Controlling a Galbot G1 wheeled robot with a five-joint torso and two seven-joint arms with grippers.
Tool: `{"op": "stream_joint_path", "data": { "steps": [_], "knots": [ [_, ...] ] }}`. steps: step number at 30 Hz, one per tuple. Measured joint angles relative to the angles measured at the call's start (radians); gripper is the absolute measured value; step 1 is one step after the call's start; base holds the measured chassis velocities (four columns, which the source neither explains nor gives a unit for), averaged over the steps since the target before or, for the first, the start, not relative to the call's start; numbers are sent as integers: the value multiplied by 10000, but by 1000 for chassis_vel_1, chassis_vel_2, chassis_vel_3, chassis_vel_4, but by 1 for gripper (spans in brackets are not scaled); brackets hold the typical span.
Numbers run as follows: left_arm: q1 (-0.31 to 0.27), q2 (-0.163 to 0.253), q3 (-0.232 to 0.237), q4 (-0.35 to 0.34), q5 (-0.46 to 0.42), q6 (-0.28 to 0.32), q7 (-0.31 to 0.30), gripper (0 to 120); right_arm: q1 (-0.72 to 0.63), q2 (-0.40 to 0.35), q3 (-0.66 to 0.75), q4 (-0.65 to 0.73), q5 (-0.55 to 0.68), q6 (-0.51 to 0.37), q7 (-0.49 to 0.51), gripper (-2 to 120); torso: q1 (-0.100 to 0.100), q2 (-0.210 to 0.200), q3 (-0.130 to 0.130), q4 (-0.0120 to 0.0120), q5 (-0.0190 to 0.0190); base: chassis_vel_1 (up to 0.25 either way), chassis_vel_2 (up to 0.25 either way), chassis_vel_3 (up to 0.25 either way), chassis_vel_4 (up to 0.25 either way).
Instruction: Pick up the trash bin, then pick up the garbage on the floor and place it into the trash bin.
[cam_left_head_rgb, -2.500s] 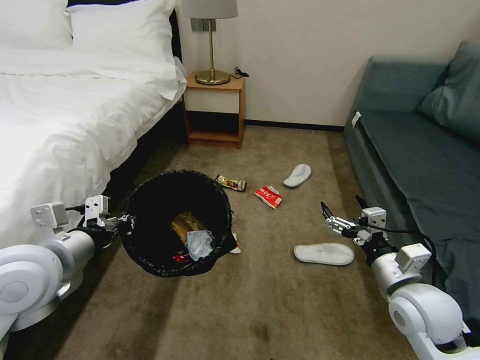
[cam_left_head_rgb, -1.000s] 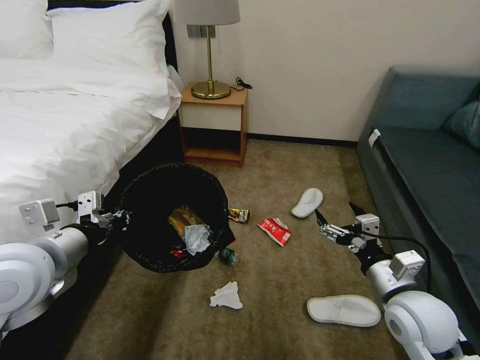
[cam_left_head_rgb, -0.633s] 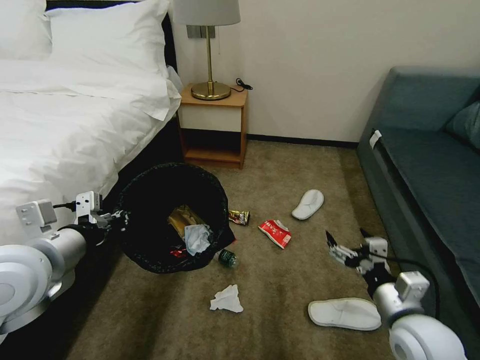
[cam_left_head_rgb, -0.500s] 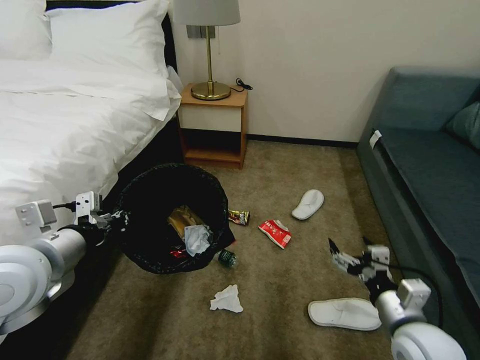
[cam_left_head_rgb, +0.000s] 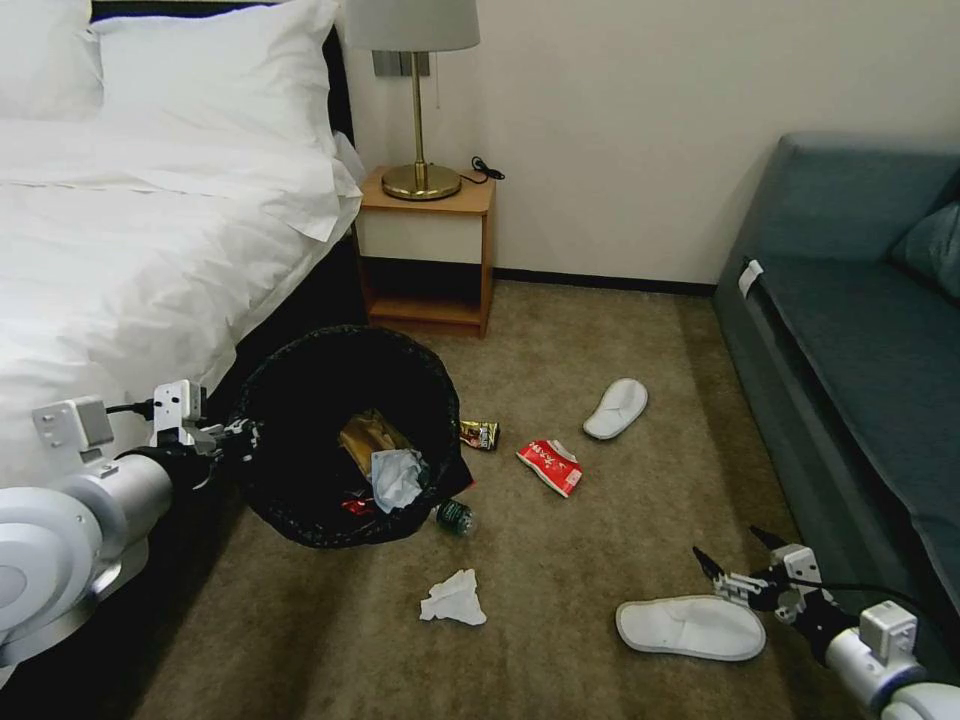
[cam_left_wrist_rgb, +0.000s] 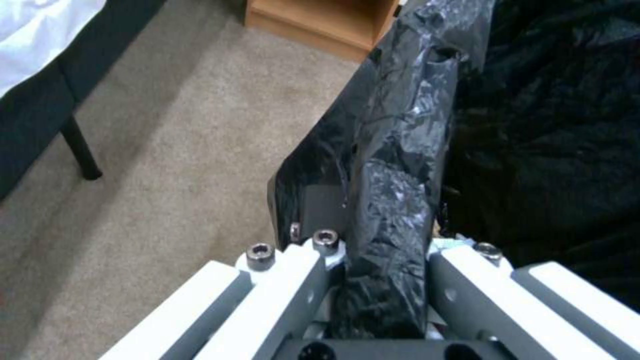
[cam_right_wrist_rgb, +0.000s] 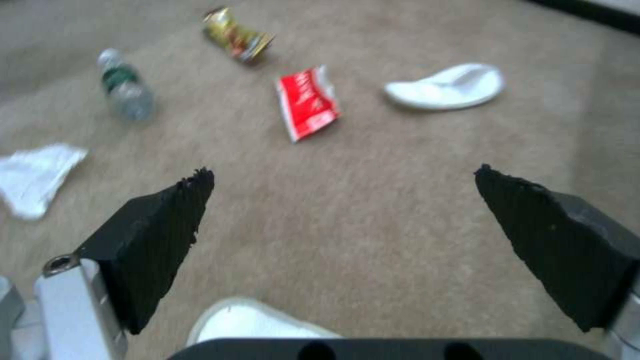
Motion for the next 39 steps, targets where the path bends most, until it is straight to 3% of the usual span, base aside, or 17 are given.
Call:
{"op": "stream_joint_path", "data": {
  "steps": [8, 22, 39],
  "knots": [
    [147, 39, -7, -154, -36, 0, -10, 2, 1294, -891, -1249, -1816, -498, 929, -1260, 100, 1, 1, 0, 2, 0, 0, 0, 0, 0],
    [277, 145, 38, -405, -179, 0, -240, 2, 2560, -1805, -3267, -3572, -834, 1805, -1702, 100, 0, 0, 0, 0, 0, 0, 0, 0, 0],
    [244, 139, 246, -344, -99, 0, -261, 2, 3775, -1522, -5060, -5585, -1193, 2182, -1766, 100, 1, 0, 0, 1, -1, 0, 0, 0, 0]
  ]
}}
